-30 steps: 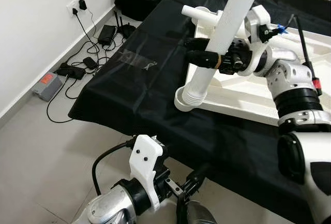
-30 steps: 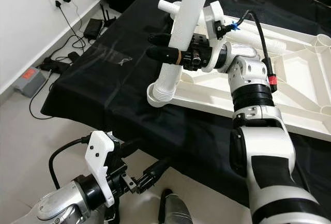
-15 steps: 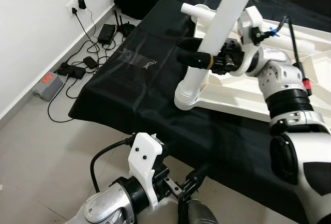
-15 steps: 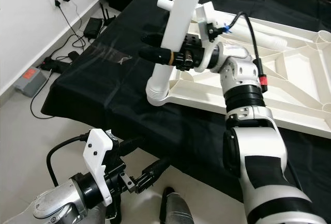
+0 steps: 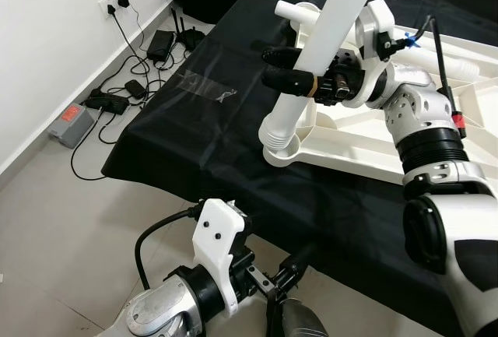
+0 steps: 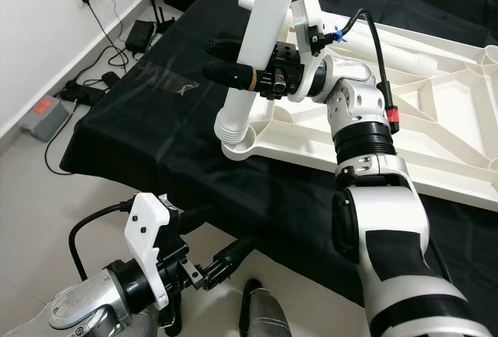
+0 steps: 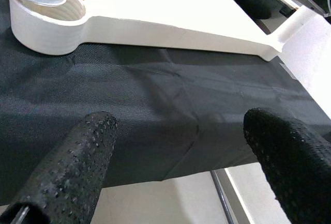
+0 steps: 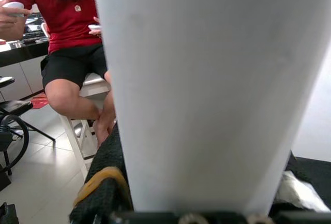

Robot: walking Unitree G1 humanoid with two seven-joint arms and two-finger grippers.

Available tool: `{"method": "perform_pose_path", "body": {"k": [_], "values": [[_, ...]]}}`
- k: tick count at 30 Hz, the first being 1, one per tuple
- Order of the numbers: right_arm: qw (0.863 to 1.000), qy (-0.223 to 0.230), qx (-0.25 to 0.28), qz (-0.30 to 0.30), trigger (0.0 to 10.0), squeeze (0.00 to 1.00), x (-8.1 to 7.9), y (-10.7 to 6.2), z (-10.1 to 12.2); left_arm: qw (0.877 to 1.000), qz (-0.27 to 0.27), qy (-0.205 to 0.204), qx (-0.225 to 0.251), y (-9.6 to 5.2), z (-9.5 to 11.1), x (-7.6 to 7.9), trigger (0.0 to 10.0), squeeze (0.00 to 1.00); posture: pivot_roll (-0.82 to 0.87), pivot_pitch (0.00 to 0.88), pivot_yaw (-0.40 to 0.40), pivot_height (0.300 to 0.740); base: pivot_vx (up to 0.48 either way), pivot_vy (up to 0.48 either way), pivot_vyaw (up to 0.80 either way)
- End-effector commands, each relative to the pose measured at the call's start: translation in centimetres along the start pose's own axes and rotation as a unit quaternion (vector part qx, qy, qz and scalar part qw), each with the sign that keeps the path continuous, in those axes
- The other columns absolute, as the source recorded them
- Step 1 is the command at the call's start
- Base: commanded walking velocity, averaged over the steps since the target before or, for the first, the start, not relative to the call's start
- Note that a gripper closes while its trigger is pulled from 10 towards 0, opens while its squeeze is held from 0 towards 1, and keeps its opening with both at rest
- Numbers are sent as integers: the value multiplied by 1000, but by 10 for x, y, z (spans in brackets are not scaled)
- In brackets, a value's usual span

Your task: Building children table

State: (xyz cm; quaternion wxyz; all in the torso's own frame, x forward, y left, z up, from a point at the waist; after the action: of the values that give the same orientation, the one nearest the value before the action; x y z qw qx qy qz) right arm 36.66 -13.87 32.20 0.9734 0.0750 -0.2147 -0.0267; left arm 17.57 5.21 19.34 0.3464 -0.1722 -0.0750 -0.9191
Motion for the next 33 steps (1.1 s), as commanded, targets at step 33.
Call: {"method": "perform_pose_path", "body": {"k": [33], "values": [[996,-14,-89,6,10000,0,-22,-12,-27,1000,3,8,1,-1,4,-2,10000,0,200,349,-80,740,0,0,0]]}}
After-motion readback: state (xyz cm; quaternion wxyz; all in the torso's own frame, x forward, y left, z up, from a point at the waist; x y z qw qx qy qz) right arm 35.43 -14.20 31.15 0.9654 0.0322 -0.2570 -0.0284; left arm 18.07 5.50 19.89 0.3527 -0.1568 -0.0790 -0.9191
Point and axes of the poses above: a point about 5 cm out from each wrist's last joint towards the gripper, its own y axis pointing out of the wrist towards the gripper, its own z axis along the axis of the wrist's last joint, x = y × z, the point moved 1 cm from there along y, pointing out of the wrist towards the gripper, and after that the axes turned 9 degrees about -y, right-handed, at the moved point
